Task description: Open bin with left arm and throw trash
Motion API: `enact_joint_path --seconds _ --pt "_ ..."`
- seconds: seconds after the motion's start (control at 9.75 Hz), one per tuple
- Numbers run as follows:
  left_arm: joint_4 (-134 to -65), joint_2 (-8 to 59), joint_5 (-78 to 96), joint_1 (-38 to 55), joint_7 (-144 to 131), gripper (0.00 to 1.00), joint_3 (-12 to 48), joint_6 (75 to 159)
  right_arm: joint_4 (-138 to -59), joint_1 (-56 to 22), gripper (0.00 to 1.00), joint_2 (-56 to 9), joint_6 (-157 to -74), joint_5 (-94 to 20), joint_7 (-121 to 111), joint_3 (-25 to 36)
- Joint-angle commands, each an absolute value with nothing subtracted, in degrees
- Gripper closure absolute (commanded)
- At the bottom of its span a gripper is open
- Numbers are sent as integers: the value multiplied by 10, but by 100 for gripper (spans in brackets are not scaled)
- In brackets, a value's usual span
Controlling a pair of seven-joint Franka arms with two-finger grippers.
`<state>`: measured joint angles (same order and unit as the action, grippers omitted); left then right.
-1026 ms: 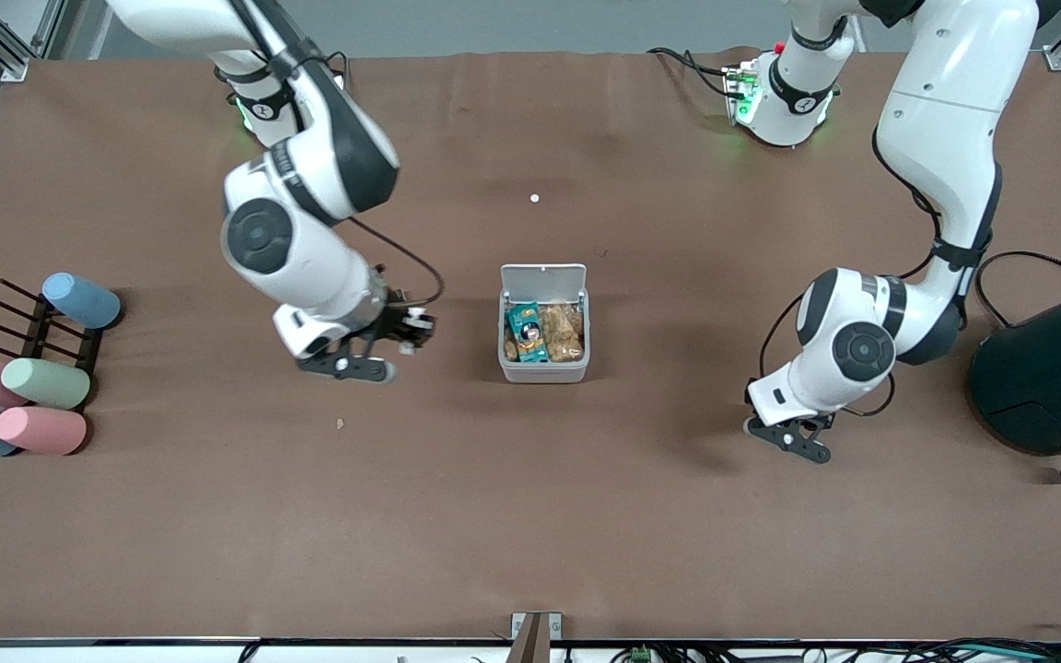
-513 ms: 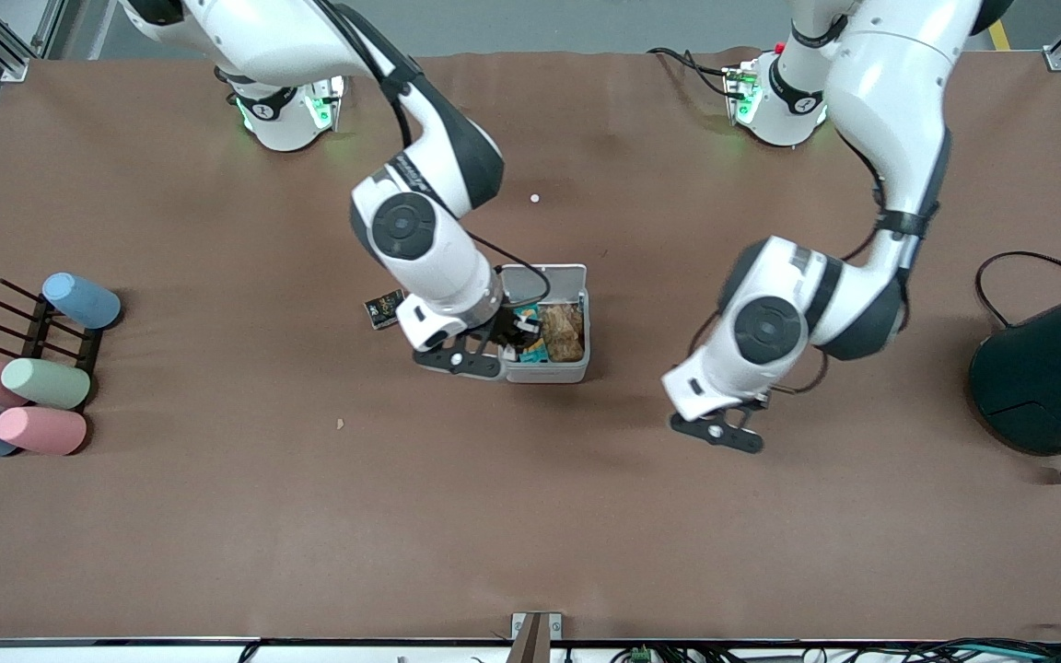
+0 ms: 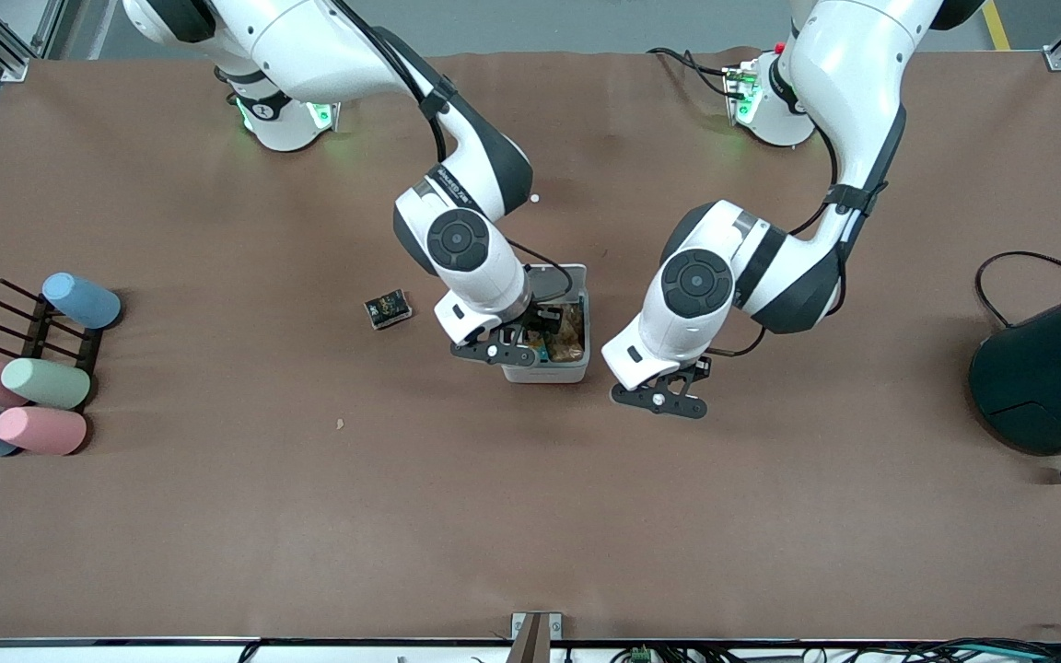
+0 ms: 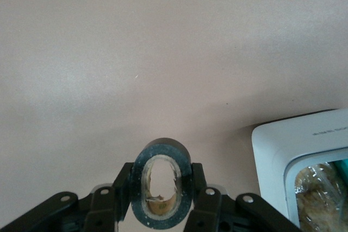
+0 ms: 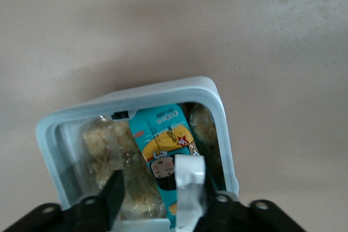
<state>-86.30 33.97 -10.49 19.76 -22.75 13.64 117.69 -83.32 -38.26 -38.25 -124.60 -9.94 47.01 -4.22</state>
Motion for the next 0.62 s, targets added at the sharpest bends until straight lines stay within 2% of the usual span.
enact_joint_path --seconds 0.0,0.31,0.51 --pt "-861 330 -108 193 -239 100 143 1165 -839 -375 0 -363 -1198 -92 479 -35" --pt "-862 326 -108 193 -265 100 155 1165 -835 -363 0 -344 -1170 -93 482 -35" --pt "-861 327 -109 194 -348 100 199 1165 -840 -323 1 -314 -1143 -94 481 -35"
